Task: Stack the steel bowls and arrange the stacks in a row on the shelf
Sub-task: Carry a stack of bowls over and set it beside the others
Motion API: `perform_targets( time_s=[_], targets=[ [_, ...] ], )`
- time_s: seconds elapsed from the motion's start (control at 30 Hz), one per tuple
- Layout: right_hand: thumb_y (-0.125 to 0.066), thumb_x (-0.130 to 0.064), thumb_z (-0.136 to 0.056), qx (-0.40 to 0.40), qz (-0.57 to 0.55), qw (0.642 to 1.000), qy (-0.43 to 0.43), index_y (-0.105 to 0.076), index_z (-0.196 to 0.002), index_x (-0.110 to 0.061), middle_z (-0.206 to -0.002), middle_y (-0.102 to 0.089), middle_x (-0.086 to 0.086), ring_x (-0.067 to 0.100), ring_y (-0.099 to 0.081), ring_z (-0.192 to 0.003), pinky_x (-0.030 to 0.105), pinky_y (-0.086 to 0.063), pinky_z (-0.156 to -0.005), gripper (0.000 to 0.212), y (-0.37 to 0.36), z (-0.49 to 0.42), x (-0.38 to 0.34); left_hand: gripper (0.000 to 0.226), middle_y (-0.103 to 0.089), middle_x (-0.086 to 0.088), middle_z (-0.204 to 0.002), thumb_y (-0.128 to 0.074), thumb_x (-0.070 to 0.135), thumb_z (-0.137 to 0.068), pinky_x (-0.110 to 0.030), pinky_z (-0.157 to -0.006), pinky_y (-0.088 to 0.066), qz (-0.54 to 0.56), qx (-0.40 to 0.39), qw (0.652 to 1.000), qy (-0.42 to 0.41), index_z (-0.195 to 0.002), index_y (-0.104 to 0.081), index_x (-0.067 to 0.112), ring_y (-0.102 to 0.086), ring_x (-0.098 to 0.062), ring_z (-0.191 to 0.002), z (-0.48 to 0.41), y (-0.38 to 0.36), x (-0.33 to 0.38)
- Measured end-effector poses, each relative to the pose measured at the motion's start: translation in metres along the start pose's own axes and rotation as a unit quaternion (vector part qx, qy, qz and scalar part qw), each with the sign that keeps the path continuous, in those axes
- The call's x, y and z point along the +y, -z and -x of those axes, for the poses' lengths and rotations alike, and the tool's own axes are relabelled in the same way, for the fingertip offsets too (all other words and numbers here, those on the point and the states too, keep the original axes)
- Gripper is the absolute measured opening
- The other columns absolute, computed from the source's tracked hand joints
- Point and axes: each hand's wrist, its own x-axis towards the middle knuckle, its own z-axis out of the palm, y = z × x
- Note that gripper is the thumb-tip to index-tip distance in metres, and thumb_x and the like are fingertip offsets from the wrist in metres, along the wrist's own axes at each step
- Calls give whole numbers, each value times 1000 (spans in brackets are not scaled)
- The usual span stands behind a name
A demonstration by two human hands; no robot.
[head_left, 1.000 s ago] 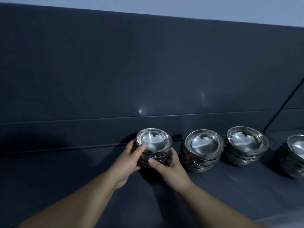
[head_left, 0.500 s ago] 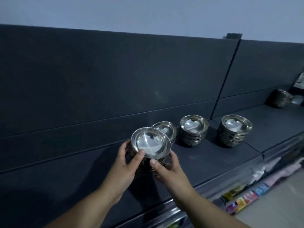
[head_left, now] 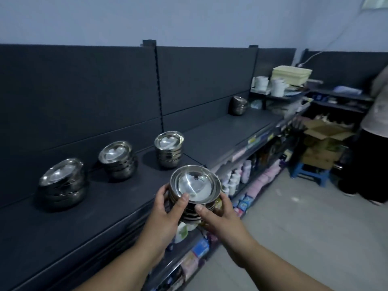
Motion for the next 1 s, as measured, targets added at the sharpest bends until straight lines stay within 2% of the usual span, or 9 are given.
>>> perform_targets(
  time_s=[0.13,0.23,0.37,0.43,0.57,0.67,0.73,0.87,1.0],
  targets=[
    [-86,-64,-46,44,-24,999,5,-39,-134,-43,-128,-63,-4,13,-63,-115,40,-50,-101,102,77,12,-6,90,-62,11,-129,-73,79,-50,-46,-99,-50,-8,-57,998,25,-128,-44,47,-63,-14,-114,-16,-74,-15],
    [-81,-63,-55,67,-35,997,-4,-35,-137,-42,-131,-59,1,13,-63,-112,35,-51,-96,97,123,11,-11,85,-54,13,-133,-69,84,-48,-49,-100,-49,-27,-91,994,46,-123,-41,52,-58,-16,-119,-37,-117,-24],
    [-71,-55,-71,117,-43,992,-18,-35,-138,-38,-122,-63,-3,15,-65,-107,37,-52,-96,78,168,-14,-12,97,-51,9,-136,-69,83,-50,-50,-104,-44,-30,-124,990,59,-135,-35,49,-54,-19,-122,-77,-163,-36],
    [-70,-52,-74,126,-50,991,-16,-40,-131,-39,-118,-66,-6,14,-66,-105,32,-53,-88,66,188,-33,-12,93,-54,7,-135,-71,80,-51,-49,-102,-46,-18,-142,988,63,-132,-37,50,-56,-19,-120,-103,-181,-42],
    [-73,-62,-57,140,-49,989,-24,-42,-123,-45,-124,-63,-5,18,-64,-110,34,-51,-89,76,223,-93,-19,85,-55,8,-132,-72,74,-59,-44,-92,-55,-6,-159,985,66,-132,-38,47,-62,-20,-114,-173,-214,-55],
    [-75,-61,-57,143,-60,987,-31,-44,-127,-44,-122,-66,-5,18,-68,-106,31,-52,-82,79,249,-150,-26,76,-56,9,-127,-71,62,-67,-44,-96,-51,16,-166,984,69,-133,-36,44,-61,-17,-111,-234,-236,-56],
    [-76,-60,-56,148,-61,986,-39,-45,-129,-42,-120,-67,-3,18,-70,-102,30,-53,-78,81,265,-185,-36,67,-55,10,-128,-71,54,-72,-36,-90,-54,20,-172,982,75,-129,-38,42,-61,-11,-109,-273,-252,-49],
    [-74,-57,-65,173,-58,983,-37,-43,-131,-41,-119,-67,-3,19,-69,-103,36,-51,-90,75,300,-250,-59,56,-56,11,-127,-68,39,-82,-12,-59,-52,26,-174,982,70,-131,-40,34,-62,-2,-102,-347,-289,-41],
    [-74,-57,-61,168,-51,984,-28,-49,-124,-42,-109,-72,-5,20,-70,-101,37,-51,-91,69,341,-305,-75,55,-57,13,-126,-70,42,-82,-13,-61,-53,36,-172,982,75,-129,-41,37,-63,-4,-104,-406,-326,-44]
  ],
)
